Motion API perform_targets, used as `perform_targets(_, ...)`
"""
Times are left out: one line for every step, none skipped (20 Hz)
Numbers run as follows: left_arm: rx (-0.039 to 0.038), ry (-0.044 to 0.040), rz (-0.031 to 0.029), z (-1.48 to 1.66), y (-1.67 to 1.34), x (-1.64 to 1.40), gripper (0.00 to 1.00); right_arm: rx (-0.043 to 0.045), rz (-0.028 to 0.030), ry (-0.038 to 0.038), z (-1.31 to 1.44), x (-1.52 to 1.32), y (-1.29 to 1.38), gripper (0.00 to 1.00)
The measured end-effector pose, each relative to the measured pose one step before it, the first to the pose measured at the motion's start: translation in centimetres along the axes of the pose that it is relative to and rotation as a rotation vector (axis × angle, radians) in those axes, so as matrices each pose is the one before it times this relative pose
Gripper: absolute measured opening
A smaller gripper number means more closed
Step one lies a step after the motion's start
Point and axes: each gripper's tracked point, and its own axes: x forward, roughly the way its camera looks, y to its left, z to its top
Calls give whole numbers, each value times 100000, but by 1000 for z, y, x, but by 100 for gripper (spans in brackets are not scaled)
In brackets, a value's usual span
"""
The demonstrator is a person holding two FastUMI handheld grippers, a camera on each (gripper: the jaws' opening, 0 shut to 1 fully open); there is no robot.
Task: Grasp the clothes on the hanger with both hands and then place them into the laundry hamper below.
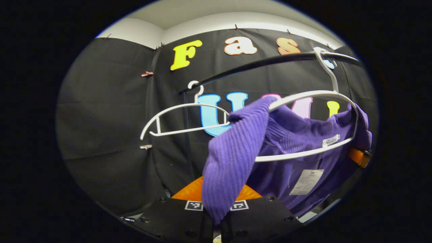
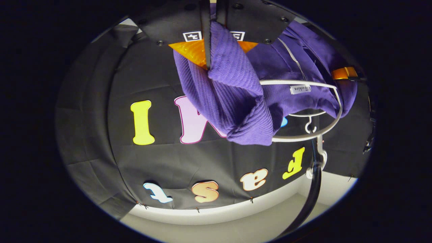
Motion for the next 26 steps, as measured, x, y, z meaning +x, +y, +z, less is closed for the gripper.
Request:
perform_targets(-1507, -525, 164, 355, 469, -271, 13, 1638, -689, -1421, 690, -388, -835, 15)
perform_targets(-1404, 183, -88, 439, 251, -98, 12, 1327, -780, -1543, 722, -577, -783, 16)
perform_targets(-376, 9, 151, 279, 321, -203, 12, 1440, -552, -1283, 617, -391, -543, 16)
perform_targets(988, -574, 1479, 518, 309, -254, 12, 673, -1047, -2090, 814, -397, -482, 16)
perform_targets(1858, -1674, 1405, 748, 330, -550, 12, -30, -645, -2811, 1167, -290, -255, 16)
perform_targets(1280, -2504, 397, 940, 66, -470, 12, -276, -1382, -3185, 975, 31, -529, 16)
perform_targets(876, -2982, -365, 946, -145, -555, 11, 12, -1357, -2040, 709, 246, -311, 16)
perform_targets(1340, -2661, 226, 1032, 88, -436, 11, -359, -1165, -522, -163, 140, -288, 16)
perform_targets(2088, -2560, 1113, 768, 596, -289, 11, -622, -798, 219, -104, 276, -108, 16)
perform_targets(1185, -2576, 411, 753, 526, -213, 11, -574, -426, 329, -142, 118, -2, 16)
perform_targets(12, -2297, 402, 604, 628, -199, 11, -612, -231, 49, -49, 260, -37, 16)
perform_targets(-740, -1046, 112, 309, 613, 325, 11, -549, -189, 21, -59, 241, 24, 16)
perform_targets(-882, 917, 610, -204, 578, 580, 11, -348, -266, 100, -100, 268, -109, 16)
perform_targets(-674, 1419, 1125, -575, 651, 732, 11, 52, -98, 534, -307, 194, -30, 16)
perform_targets(-535, 955, 787, -837, 681, 554, 11, 163, 368, 978, -349, 166, 164, 16)
perform_targets(-616, 1309, 384, -1007, 248, 572, 11, -212, 900, 1955, -686, 116, 412, 16)
perform_targets(-679, 2658, 701, -1324, 168, 640, 11, -1310, 825, 2181, -767, 69, 364, 16)
perform_targets(-963, 3244, -24, -1363, -128, 538, 11, -2195, 603, 2239, -867, 14, 232, 16)
perform_targets(-1054, 2322, -627, -1378, -509, 561, 11, -2607, 316, 2378, -831, 56, 191, 16)
perform_targets(-988, 2172, -418, -1105, -362, 431, 11, -1197, 107, 1621, -637, -21, -3, 16)
perform_targets(-968, 2243, -526, -1195, -349, 229, 11, -44, 75, 1318, -515, -111, -146, 16)
perform_targets(-1064, 2671, -81, -1291, -231, 134, 11, 718, 185, 657, -308, -202, 4, 16)
perform_targets(-1205, 3450, -711, -1318, -303, 111, 11, 101, 140, 815, -401, -135, 58, 16)
perform_targets(-1464, 3748, -1679, -1593, -617, -10, 11, -1248, -171, 1116, -676, -159, -45, 16)
perform_targets(-1193, 3314, -1565, -1295, -564, -114, 11, -1600, -301, 1800, -626, -11, 35, 16)
perform_targets(-262, 2488, -1614, -1059, -630, -411, 11, -769, 123, 2072, -827, -51, 150, 16)
